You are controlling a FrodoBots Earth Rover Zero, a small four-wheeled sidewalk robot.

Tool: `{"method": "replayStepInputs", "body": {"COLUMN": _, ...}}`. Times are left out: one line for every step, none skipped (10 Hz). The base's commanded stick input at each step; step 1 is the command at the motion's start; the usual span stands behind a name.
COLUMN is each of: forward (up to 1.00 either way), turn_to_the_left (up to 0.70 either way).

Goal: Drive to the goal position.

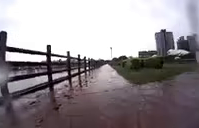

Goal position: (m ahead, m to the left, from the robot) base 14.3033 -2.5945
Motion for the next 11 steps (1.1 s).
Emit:
{"method": "replayStepInputs", "body": {"forward": 1.00, "turn_to_the_left": 0.00}}
{"method": "replayStepInputs", "body": {"forward": 1.00, "turn_to_the_left": 0.00}}
{"method": "replayStepInputs", "body": {"forward": 1.00, "turn_to_the_left": 0.00}}
{"method": "replayStepInputs", "body": {"forward": 1.00, "turn_to_the_left": 0.00}}
{"method": "replayStepInputs", "body": {"forward": 1.00, "turn_to_the_left": 0.00}}
{"method": "replayStepInputs", "body": {"forward": 1.00, "turn_to_the_left": 0.00}}
{"method": "replayStepInputs", "body": {"forward": 1.00, "turn_to_the_left": 0.00}}
{"method": "replayStepInputs", "body": {"forward": 1.00, "turn_to_the_left": 0.02}}
{"method": "replayStepInputs", "body": {"forward": 1.00, "turn_to_the_left": 0.13}}
{"method": "replayStepInputs", "body": {"forward": 1.00, "turn_to_the_left": 0.21}}
{"method": "replayStepInputs", "body": {"forward": 1.00, "turn_to_the_left": 0.22}}
